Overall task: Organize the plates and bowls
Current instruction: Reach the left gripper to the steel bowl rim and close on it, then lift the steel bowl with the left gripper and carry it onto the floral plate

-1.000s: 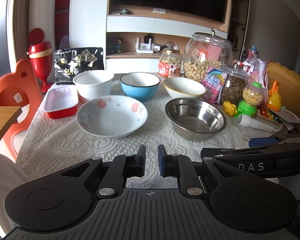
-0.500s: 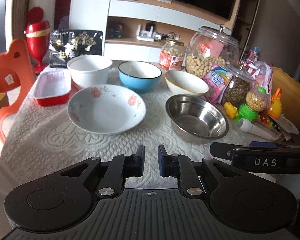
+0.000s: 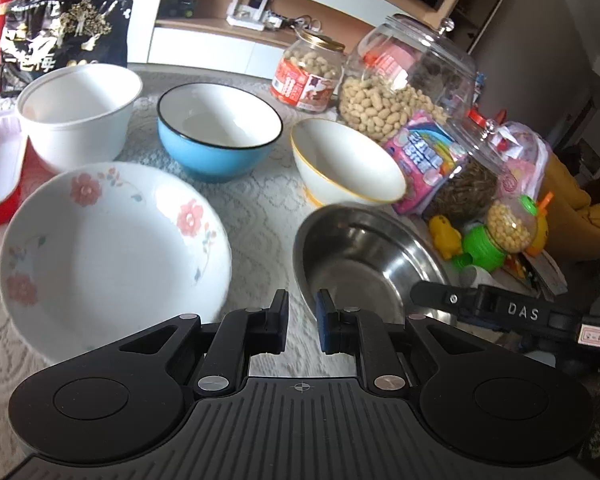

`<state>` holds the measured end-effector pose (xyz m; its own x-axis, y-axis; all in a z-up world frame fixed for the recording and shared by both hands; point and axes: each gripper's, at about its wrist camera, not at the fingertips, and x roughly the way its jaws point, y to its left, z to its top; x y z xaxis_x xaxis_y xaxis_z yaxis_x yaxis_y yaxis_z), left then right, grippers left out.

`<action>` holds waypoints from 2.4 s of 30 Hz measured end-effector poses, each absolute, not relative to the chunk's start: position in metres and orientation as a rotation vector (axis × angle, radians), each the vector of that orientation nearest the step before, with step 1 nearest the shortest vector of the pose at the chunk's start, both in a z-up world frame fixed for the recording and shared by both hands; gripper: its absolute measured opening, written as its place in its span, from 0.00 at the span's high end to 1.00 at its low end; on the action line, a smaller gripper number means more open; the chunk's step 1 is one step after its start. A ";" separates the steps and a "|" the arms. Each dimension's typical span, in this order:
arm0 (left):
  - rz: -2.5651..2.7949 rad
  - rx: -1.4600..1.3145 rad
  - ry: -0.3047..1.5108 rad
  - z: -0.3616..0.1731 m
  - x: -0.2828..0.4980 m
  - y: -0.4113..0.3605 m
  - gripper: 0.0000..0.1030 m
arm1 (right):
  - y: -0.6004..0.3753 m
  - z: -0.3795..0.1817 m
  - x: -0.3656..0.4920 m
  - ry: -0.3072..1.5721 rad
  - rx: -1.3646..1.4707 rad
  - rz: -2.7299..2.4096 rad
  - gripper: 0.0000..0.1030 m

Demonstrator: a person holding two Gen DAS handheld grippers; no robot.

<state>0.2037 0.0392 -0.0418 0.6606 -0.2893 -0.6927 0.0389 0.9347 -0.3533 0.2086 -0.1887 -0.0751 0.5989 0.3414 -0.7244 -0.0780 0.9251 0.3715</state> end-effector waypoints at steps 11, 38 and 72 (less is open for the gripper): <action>-0.237 -0.246 0.912 -0.069 0.257 0.023 0.84 | -0.195 -0.110 0.259 1.038 0.345 0.246 0.00; -0.290 -0.147 0.994 -0.100 0.289 -0.006 0.80 | -0.186 -0.099 0.267 0.946 0.145 0.258 0.51; 0.070 -0.328 0.826 -0.076 0.214 0.168 0.80 | 0.032 -0.080 0.265 0.943 -0.103 0.499 0.59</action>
<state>0.2140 0.1683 -0.0763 0.6785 -0.0655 -0.7317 -0.1881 0.9473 -0.2592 0.2648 0.0320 -0.0801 0.4838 0.3647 -0.7956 -0.4529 0.8822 0.1290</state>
